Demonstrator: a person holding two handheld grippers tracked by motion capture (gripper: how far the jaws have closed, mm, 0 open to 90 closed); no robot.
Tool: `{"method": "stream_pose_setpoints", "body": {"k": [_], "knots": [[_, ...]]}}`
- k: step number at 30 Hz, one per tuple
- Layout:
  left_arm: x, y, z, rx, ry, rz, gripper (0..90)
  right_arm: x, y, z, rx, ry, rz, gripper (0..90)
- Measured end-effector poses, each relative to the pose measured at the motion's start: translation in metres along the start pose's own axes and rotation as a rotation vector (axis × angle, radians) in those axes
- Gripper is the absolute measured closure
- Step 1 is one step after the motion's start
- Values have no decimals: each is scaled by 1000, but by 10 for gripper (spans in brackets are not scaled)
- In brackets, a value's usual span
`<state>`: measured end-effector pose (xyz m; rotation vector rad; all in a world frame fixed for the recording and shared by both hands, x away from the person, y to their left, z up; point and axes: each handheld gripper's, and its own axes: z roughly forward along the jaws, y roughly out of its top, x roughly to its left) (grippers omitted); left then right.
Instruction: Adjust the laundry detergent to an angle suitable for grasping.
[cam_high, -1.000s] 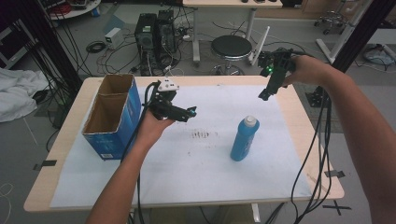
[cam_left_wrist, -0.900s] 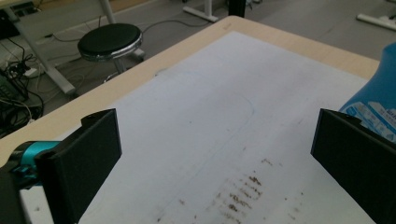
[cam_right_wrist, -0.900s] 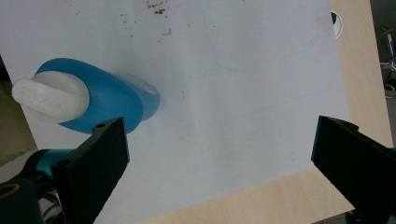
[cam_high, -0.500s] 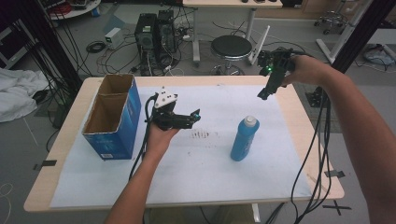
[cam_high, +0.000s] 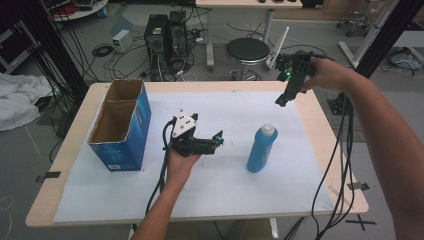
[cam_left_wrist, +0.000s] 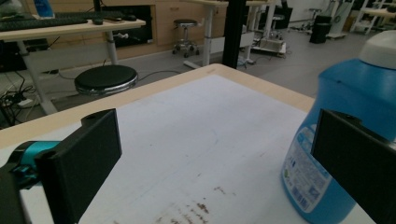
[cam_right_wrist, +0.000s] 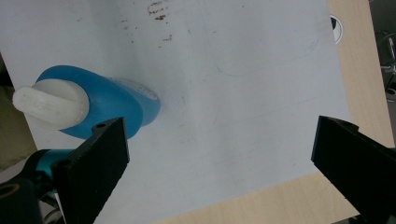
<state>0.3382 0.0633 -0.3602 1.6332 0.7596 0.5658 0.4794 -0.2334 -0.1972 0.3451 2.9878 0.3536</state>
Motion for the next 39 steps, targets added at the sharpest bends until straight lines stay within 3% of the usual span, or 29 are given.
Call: {"method": "stream_pose_setpoints", "body": {"k": [3,7,13,21,35,39], "knots": [[-8,-2,-2,-19,-3,-5,17,-1,0,1,2,0,-15,31],[-21,-5,-6,-54,26,-10,17,-1,0,1,-1,-4,-19,31],[-43,-13,-3,-48,74,-1,17,-1,-1,0,-6,-4,-15,31],[-65,-25,5,-59,78,-38,17,1,0,0,-4,0,-5,31],[-101,-34,22,-77,107,-73,17,-1,-1,-2,-9,-2,-5,31],[-110,-37,27,-76,113,-68,17,-1,-2,-3,-8,-2,-1,31]]}}
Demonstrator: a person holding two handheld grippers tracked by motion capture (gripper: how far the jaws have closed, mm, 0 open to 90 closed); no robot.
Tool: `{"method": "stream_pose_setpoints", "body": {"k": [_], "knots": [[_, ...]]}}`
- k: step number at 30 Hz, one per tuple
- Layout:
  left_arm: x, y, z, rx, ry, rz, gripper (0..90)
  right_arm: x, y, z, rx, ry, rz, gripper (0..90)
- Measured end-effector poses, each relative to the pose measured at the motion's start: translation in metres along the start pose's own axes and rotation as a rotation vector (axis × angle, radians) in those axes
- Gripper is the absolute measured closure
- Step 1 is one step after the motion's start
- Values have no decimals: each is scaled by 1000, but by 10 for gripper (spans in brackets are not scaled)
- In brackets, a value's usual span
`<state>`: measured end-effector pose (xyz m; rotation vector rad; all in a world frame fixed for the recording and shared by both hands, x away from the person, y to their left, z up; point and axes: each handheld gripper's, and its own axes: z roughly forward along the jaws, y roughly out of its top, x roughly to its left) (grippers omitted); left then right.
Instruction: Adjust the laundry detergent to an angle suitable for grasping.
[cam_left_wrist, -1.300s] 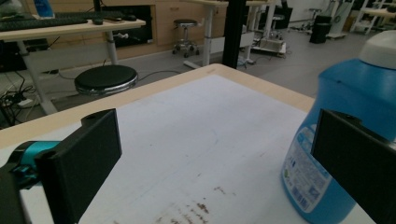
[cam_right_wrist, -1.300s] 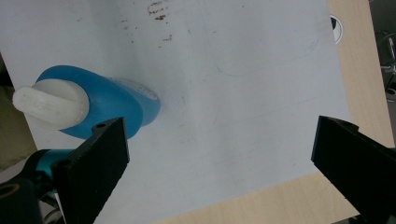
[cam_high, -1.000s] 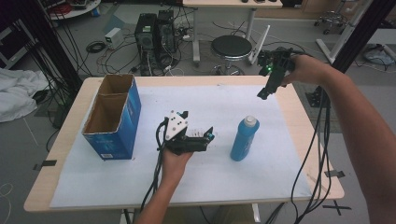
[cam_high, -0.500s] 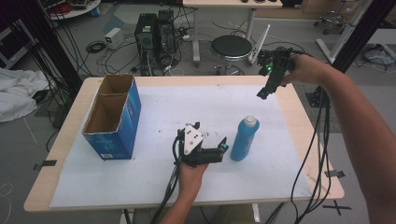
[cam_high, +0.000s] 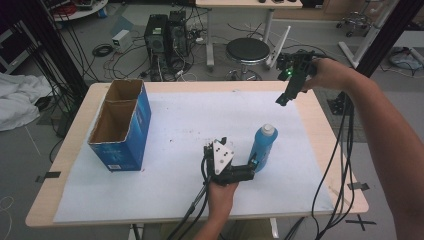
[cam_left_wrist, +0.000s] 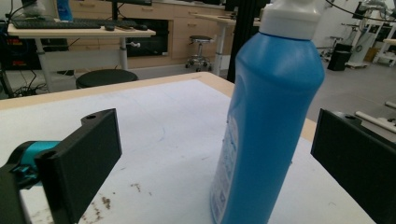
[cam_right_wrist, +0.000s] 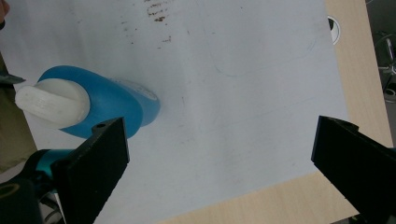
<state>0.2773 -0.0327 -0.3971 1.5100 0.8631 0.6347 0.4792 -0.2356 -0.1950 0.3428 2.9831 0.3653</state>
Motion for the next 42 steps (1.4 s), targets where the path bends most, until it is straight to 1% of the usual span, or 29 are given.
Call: {"method": "stream_pose_setpoints", "body": {"k": [1,5,6,8,9,10,11,13,16,17,18,19,20,21,23,25,26,28,29,31,34,36,38,40,42], "knots": [[-2,-1,1,0,2,3,17,0,0,0,-2,-1,-2,31],[-7,-4,4,7,-12,-9,17,0,0,0,-2,-2,0,31],[-10,-6,6,10,-18,-16,17,1,1,-1,0,1,1,31],[-14,-7,7,11,-14,-8,17,0,0,0,-7,-2,-11,31],[-14,-7,7,11,-14,-8,17,0,0,-1,-5,-4,-9,31],[-17,-9,10,5,-9,-2,17,0,0,-1,-5,-6,-13,31],[-18,-10,12,5,-8,-5,17,0,0,-1,-7,-7,-14,31],[-20,-10,16,12,-11,-5,17,1,-1,-2,-4,-8,4,31],[-22,-10,20,11,-10,-4,17,1,-1,-3,0,-9,2,31],[-23,-9,23,9,-5,-6,17,1,-1,-2,-7,-10,-9,31],[-24,-9,25,9,-5,0,17,2,-1,-3,-1,-11,8,31],[-24,-9,25,9,-5,0,17,1,-2,-3,-4,-11,2,31],[-26,-10,30,16,-1,11,17,2,-1,-3,-3,-11,5,31],[-26,-10,32,21,-2,12,17,2,-1,-3,-2,-13,9,31],[-26,-11,38,27,-3,8,17,1,0,-3,-9,-11,-9,31],[-27,-12,42,32,-5,9,17,1,0,-2,-14,-14,-16,31],[-27,-13,44,34,-7,13,17,2,0,-2,-13,-14,-12,31],[-28,-14,49,39,-7,22,17,1,1,-2,-12,-14,-18,31],[-28,-15,52,48,-11,27,17,1,1,-2,-8,-16,-12,31],[-27,-17,56,47,-20,17,17,2,1,-2,-6,-15,2,31],[-26,-17,60,47,-22,15,17,1,2,-1,-13,-12,-7,31],[-26,-17,63,47,-27,11,17,1,3,-1,-15,-11,-3,31],[-27,-18,64,48,-21,13,17,1,4,0,-18,-15,-17,31],[-26,-18,66,61,-24,8,17,2,4,0,-15,-15,-3,31],[-25,-19,68,62,-26,-6,17,1,4,-1,-21,-16,-15,31]]}}
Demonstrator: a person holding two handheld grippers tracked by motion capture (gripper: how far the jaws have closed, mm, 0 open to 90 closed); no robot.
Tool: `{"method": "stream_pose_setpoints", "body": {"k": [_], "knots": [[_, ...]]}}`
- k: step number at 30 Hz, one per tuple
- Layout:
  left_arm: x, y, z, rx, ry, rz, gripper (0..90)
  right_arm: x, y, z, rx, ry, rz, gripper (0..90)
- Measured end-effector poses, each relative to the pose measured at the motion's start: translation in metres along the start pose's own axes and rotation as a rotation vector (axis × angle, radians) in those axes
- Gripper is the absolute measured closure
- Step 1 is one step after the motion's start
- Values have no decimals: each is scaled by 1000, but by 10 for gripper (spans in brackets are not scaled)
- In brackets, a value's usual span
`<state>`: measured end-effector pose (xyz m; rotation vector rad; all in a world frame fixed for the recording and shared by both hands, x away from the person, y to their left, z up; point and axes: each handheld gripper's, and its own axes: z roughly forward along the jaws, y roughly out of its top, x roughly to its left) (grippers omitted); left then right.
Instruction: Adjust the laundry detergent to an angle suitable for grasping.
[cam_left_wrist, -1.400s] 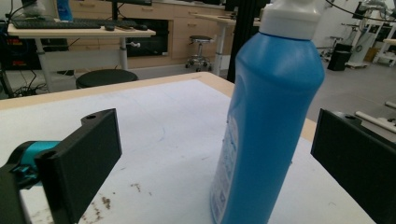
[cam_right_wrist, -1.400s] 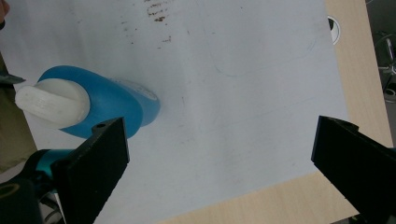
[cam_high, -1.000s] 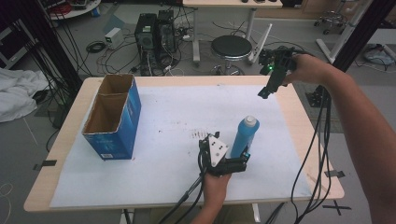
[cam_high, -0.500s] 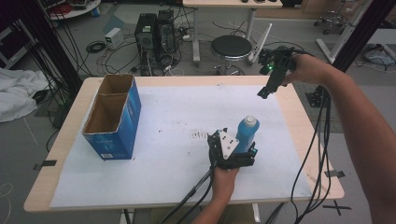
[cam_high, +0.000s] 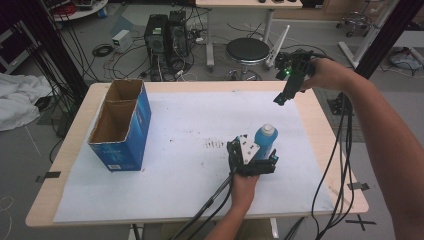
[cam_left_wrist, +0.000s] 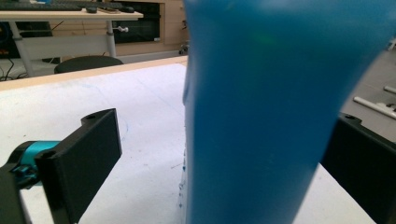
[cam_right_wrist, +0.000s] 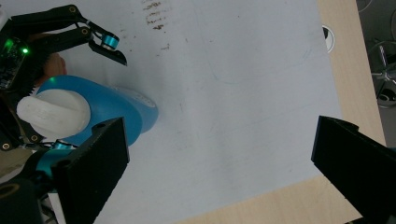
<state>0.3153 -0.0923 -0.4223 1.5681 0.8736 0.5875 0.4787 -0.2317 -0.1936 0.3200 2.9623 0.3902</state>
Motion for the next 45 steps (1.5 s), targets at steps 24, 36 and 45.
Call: {"method": "stream_pose_setpoints", "body": {"k": [24,36,45], "knots": [[1,0,1,-2,-24,7,197,0,-2,-2,-1,-3,16,31],[0,0,0,2,-17,17,283,0,-1,-2,-9,-1,18,31],[-2,1,-1,1,-15,41,341,0,-1,-2,-6,-2,19,31]]}}
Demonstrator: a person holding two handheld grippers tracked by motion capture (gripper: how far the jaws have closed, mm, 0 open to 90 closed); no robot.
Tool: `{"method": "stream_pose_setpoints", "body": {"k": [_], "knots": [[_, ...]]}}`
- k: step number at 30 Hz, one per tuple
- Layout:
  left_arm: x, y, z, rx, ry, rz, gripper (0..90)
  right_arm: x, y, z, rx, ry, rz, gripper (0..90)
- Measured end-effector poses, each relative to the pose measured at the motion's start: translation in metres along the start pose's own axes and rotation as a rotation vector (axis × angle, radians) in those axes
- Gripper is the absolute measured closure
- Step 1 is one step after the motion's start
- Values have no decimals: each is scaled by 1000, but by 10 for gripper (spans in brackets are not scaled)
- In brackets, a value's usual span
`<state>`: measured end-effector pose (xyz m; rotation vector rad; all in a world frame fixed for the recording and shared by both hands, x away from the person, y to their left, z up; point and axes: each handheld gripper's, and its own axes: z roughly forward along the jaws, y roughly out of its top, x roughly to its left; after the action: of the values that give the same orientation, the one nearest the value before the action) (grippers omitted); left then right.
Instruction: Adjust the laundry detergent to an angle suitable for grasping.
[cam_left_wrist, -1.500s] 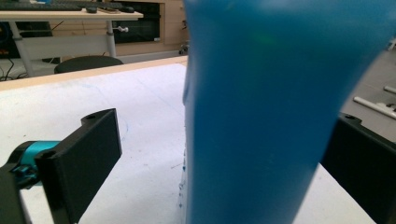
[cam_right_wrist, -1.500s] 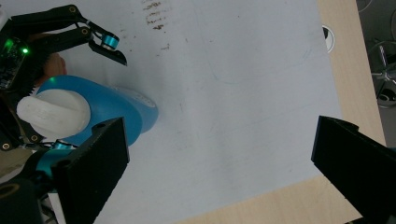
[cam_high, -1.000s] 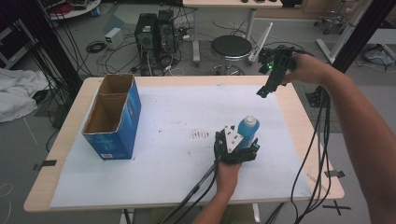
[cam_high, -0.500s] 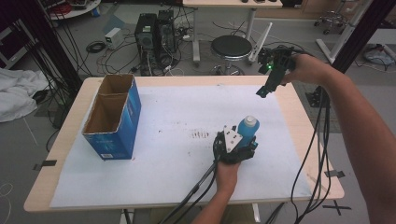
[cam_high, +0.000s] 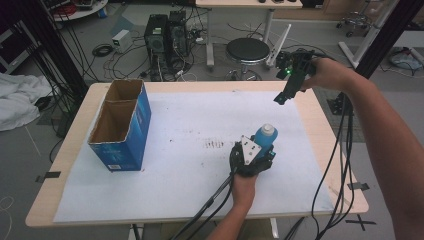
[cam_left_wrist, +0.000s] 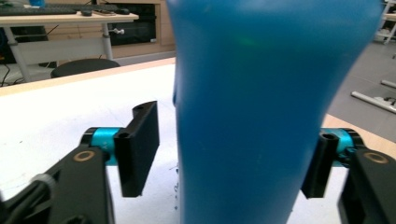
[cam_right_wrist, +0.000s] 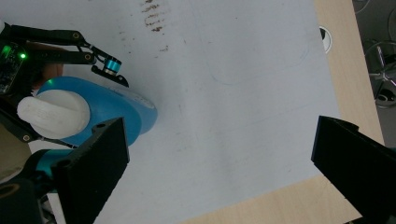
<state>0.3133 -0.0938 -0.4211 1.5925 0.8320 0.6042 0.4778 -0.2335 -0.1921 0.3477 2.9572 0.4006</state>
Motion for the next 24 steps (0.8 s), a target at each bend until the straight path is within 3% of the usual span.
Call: {"method": "stream_pose_setpoints", "body": {"k": [5,18,24], "knots": [[-3,0,-1,-6,-13,17,428,-1,0,1,-6,-2,-12,31],[1,3,-2,1,-17,4,439,0,-1,-1,-1,-5,-5,31],[10,9,-9,-7,-44,1,444,1,-3,-4,-2,-9,2,31]]}}
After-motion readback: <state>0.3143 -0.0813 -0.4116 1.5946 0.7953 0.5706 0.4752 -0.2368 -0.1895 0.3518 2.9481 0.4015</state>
